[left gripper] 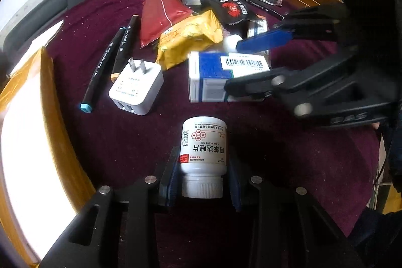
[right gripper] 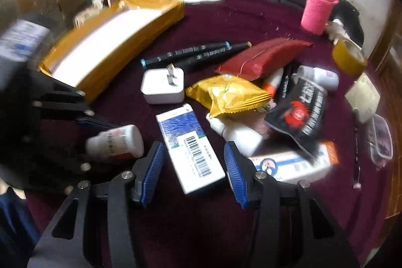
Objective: Organize objects
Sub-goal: 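Carry the box with the right gripper while the left carries the bottle into the tray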
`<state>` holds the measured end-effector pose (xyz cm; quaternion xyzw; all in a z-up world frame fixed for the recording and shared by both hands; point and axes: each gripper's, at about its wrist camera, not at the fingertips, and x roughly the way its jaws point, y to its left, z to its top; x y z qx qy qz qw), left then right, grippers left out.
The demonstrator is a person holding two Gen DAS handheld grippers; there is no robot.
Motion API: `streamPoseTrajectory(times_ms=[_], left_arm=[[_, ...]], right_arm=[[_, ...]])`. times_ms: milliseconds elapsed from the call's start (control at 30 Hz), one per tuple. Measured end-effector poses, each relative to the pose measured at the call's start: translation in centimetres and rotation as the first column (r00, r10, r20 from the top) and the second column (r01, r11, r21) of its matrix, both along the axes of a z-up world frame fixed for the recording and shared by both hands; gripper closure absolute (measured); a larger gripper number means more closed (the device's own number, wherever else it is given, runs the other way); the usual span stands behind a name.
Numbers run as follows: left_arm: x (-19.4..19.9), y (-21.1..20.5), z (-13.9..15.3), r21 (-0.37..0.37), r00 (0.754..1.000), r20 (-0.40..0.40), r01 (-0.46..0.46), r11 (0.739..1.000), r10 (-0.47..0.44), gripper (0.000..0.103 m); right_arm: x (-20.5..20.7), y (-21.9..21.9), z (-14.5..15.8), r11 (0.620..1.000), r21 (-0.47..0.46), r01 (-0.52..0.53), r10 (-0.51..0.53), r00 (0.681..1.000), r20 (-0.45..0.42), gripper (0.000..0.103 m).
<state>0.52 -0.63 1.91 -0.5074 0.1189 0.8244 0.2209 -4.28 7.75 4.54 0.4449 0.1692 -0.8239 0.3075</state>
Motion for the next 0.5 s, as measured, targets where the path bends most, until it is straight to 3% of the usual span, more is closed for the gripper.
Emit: streamPoseTrajectory(times_ms=[67, 133, 333, 500], left_arm=[[-0.1, 0.3, -0.1, -0.017, 1.000, -0.012, -0.001, 1.000, 0.001, 0.073], [-0.1, 0.3, -0.2, -0.018, 1.000, -0.029, -0.013, 1.000, 0.013, 0.073], [0.5, -0.4, -0.2, 0.051, 0.993, -0.061, -0.099, 0.994, 0.102, 0.073], [0.7, -1.8, 0.2, 0.128, 0.987, -0.042, -0.146, 0.981, 0.153, 0.073]], right_arm=[[-0.4, -0.6, -0.9, 0.999, 0.031, -0.015, 0.014, 1.000, 0.021, 0.056], [-0.3, -0.6, -1.5, 1.000, 0.025, -0.016, 0.015, 0.999, 0.037, 0.072], [1.0, 0.5, -1.7, 0.996, -0.035, 0.086, -0.084, 0.995, 0.061, 0.072], [1.8, 2.3, -1.3, 0.974, -0.120, 0.190, -0.180, 0.980, 0.089, 0.072]])
